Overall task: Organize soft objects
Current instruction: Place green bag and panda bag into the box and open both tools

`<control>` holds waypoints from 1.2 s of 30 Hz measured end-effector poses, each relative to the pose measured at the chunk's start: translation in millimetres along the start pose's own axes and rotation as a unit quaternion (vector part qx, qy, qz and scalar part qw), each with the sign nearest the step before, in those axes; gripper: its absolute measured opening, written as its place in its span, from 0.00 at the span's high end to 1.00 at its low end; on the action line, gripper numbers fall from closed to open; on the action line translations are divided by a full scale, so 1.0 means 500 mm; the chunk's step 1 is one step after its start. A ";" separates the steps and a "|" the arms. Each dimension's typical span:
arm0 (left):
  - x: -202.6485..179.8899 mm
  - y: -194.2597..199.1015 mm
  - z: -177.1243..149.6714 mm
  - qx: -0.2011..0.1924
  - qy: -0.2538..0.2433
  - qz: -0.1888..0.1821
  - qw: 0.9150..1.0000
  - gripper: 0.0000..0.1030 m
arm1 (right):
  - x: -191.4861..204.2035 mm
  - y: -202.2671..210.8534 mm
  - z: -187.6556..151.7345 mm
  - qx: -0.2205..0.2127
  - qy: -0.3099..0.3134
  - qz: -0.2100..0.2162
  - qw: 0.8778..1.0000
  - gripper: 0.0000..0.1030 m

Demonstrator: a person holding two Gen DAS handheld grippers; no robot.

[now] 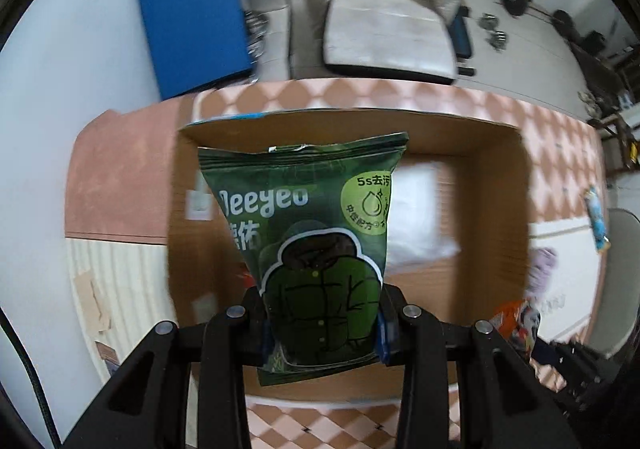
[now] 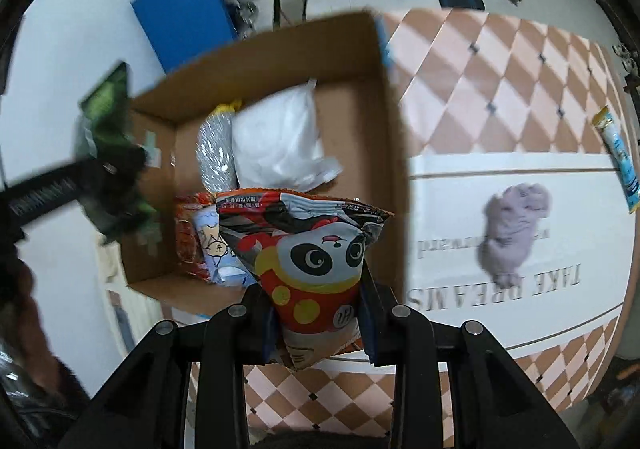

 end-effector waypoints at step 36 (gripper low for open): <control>0.093 -0.092 -0.007 0.067 0.008 -0.059 0.996 0.08 | 0.058 -0.127 -0.002 0.042 0.006 -0.084 0.996 0.09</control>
Point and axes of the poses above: each gripper's, at about its wrist camera, not at the fingertips, and y roughly against the way its jaws point, x to its left, z to its top, the point moved 9 cm from there along -y, roughly the way its jaws point
